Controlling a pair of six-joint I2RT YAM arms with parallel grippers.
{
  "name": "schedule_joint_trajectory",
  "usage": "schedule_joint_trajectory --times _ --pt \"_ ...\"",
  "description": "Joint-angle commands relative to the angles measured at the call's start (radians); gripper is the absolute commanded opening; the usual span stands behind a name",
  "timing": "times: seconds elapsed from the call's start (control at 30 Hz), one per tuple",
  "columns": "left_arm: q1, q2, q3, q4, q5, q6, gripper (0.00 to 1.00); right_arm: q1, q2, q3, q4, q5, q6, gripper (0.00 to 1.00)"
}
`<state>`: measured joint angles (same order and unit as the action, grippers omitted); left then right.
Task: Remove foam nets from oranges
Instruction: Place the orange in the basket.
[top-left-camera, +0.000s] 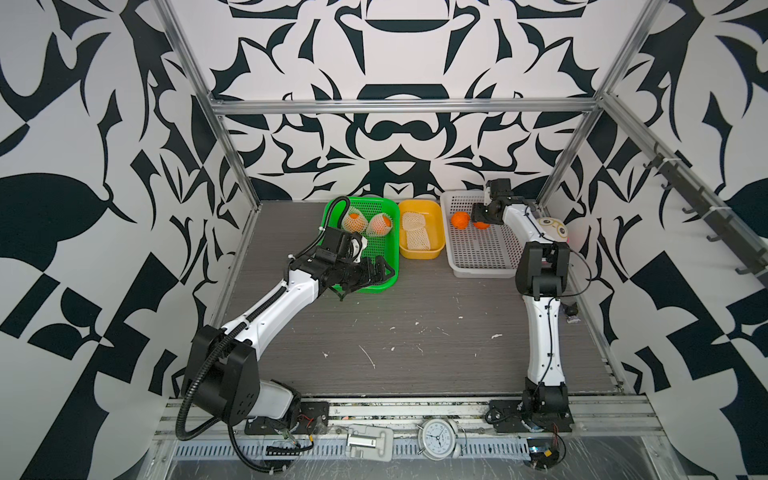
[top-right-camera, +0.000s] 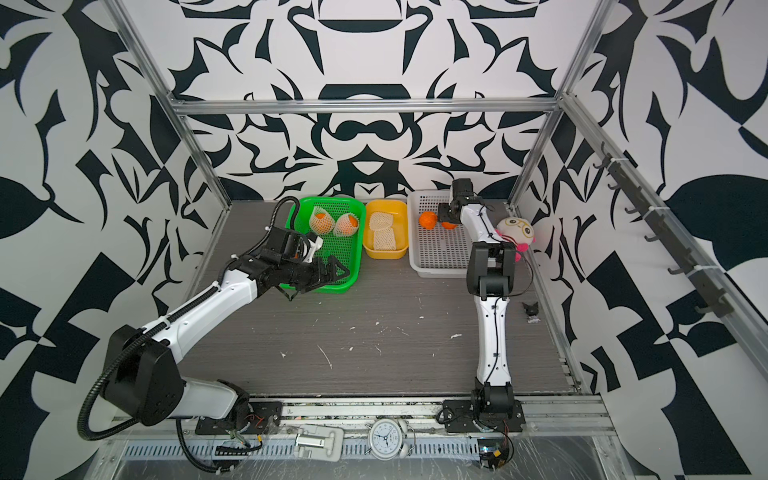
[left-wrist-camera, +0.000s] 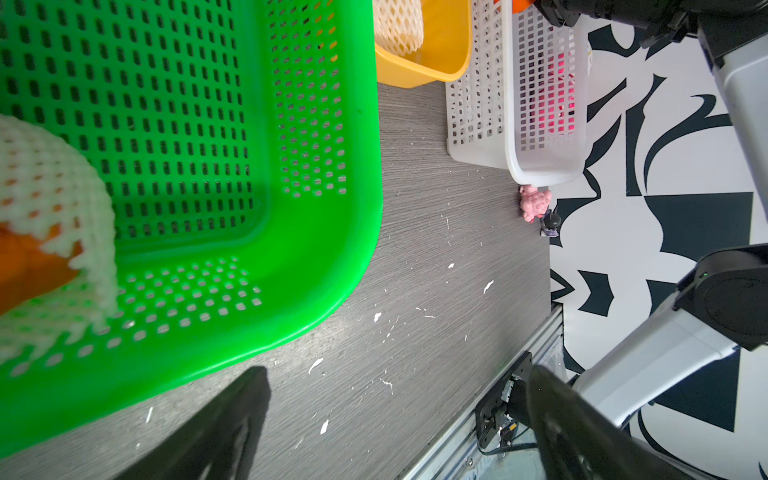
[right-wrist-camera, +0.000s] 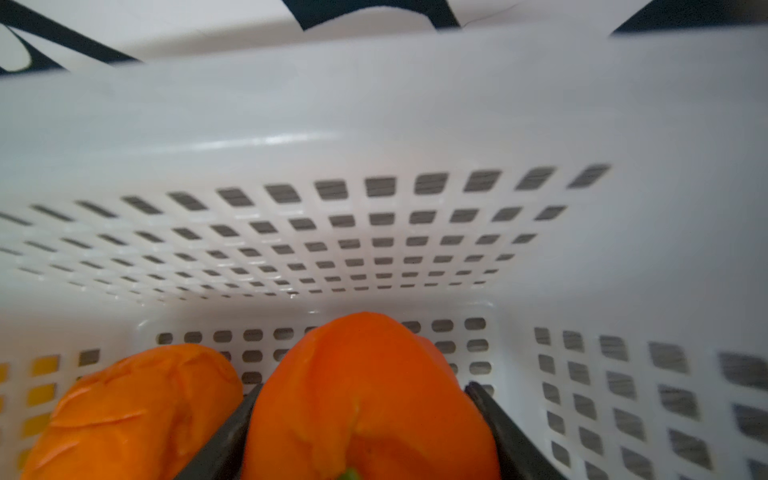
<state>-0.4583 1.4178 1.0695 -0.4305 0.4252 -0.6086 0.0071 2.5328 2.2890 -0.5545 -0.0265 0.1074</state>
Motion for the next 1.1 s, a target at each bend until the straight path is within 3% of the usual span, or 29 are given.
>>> schedule_joint_trajectory --times 0.0,0.6,1.07 --pt "0.005 -0.010 0.020 -0.004 -0.002 0.012 0.99 -0.001 -0.027 0.049 -0.014 -0.015 0.018 0.41" --pt "0.004 -0.033 0.003 0.001 -0.010 0.009 0.99 0.000 -0.068 0.047 -0.033 0.009 0.017 0.73" --pt "0.007 -0.054 -0.013 0.002 -0.022 0.010 0.99 0.001 -0.110 0.055 -0.057 0.023 -0.013 0.85"
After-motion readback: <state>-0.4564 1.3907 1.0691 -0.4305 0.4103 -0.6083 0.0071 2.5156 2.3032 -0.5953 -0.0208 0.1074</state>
